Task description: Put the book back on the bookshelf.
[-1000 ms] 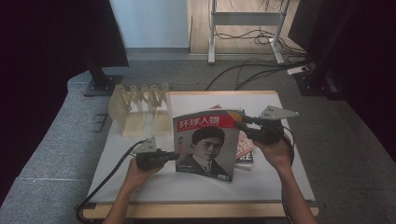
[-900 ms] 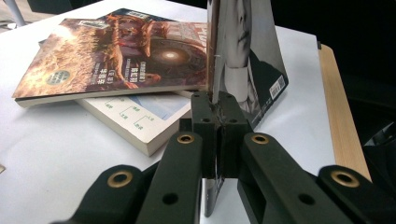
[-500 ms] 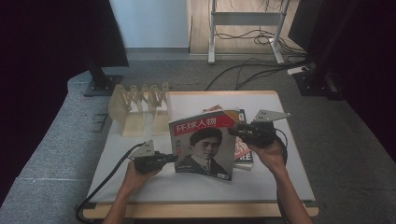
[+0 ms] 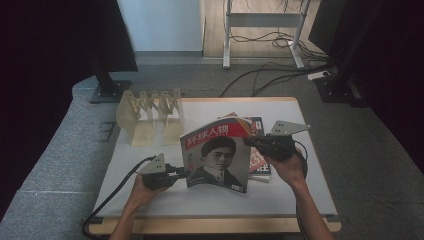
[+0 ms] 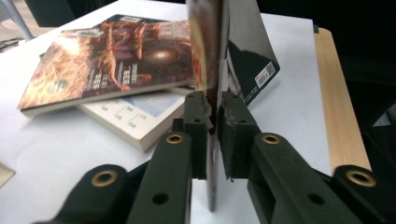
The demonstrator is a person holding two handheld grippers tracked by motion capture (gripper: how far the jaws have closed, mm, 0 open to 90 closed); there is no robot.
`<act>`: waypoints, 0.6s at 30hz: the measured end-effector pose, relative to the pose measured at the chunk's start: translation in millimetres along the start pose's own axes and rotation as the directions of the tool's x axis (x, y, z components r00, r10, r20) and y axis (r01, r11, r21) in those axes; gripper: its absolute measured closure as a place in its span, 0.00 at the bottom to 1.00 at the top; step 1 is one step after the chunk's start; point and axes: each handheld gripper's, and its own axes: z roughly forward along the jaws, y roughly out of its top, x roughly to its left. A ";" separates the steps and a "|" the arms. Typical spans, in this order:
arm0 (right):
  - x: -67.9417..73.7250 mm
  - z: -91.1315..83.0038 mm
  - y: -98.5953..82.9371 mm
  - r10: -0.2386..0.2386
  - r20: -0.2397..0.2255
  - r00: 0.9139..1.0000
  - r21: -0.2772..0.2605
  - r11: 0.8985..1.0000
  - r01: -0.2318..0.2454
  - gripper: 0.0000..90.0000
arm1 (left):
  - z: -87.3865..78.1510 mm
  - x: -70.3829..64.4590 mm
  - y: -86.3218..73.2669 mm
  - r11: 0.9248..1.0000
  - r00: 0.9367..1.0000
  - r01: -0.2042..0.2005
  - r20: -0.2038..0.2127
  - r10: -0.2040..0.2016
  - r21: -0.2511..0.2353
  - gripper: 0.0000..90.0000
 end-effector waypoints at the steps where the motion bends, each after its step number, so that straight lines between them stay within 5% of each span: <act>1: 0.6 -0.3 0.1 -0.008 0.003 1.000 0.004 1.000 0.008 0.95 | -0.1 1.1 3.0 1.000 1.000 0.002 -0.003 -0.002 -0.002 0.86; 9: 2.9 -0.3 1.4 -0.026 0.009 1.000 0.009 1.000 0.025 0.95 | -0.3 10.9 30.4 0.998 0.999 0.031 -0.012 -0.032 -0.053 0.75; 18: 2.3 -0.7 0.9 -0.038 0.017 0.999 0.014 0.999 0.038 0.93 | 7.3 22.0 55.0 0.999 0.998 0.052 -0.038 -0.052 -0.015 0.72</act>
